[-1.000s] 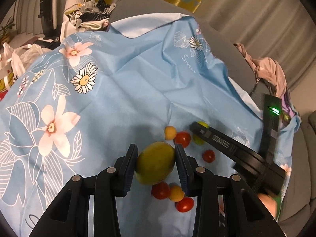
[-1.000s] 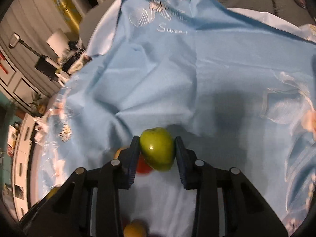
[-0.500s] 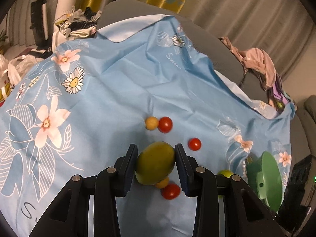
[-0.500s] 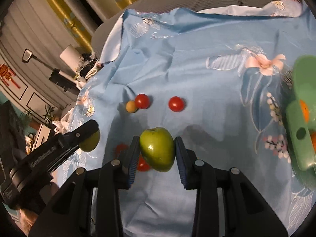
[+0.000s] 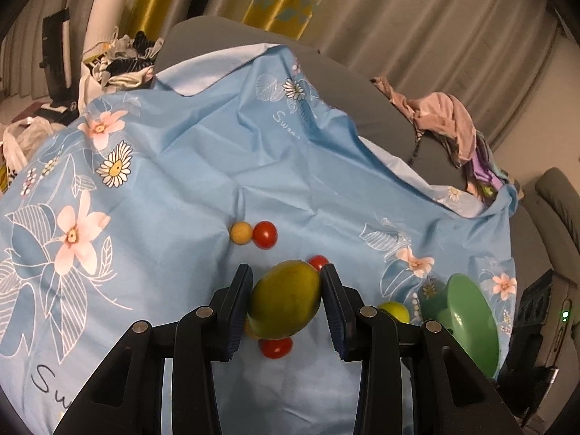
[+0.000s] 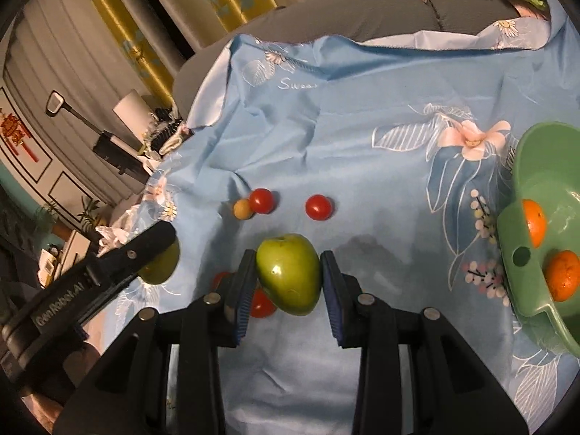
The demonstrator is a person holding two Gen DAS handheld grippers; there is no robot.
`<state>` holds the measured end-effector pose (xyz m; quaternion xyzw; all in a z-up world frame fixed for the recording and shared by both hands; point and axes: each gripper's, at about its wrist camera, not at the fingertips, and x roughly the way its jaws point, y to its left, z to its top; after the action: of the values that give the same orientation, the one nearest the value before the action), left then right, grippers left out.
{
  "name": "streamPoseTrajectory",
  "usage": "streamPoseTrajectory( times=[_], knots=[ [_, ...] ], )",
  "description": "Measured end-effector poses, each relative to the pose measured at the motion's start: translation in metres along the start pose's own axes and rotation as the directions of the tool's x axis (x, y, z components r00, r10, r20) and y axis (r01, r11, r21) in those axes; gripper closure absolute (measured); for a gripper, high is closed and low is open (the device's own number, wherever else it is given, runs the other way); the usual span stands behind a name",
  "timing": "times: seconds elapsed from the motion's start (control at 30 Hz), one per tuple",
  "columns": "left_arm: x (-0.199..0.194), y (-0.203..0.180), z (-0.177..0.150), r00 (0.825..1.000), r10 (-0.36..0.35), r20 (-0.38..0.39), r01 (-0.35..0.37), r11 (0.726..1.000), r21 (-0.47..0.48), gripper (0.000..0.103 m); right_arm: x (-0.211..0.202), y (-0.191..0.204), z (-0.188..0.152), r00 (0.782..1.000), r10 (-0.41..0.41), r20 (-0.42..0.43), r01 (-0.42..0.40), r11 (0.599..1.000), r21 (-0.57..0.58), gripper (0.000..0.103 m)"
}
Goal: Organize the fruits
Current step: 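Carry the lemon and the green apple over the green bowl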
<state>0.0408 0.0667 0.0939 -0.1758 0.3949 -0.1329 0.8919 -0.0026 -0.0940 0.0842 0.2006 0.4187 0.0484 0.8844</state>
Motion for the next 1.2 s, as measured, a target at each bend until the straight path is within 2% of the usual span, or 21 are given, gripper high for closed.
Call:
streamPoseTrajectory(
  times=[0.87, 1.2],
  knots=[
    [-0.018, -0.022, -0.006, 0.998, -0.009, 0.057, 0.005, 0.998, 0.068, 0.065, -0.039, -0.006, -0.003, 0.994, 0.012, 0.105, -0.012, 1.000, -0.002, 0.067],
    [-0.023, -0.034, -0.010, 0.997, -0.048, 0.057, 0.042, 0.994, 0.101, 0.065, -0.055, -0.010, -0.003, 0.990, 0.024, 0.139, -0.025, 1.000, 0.007, 0.067]
  ],
)
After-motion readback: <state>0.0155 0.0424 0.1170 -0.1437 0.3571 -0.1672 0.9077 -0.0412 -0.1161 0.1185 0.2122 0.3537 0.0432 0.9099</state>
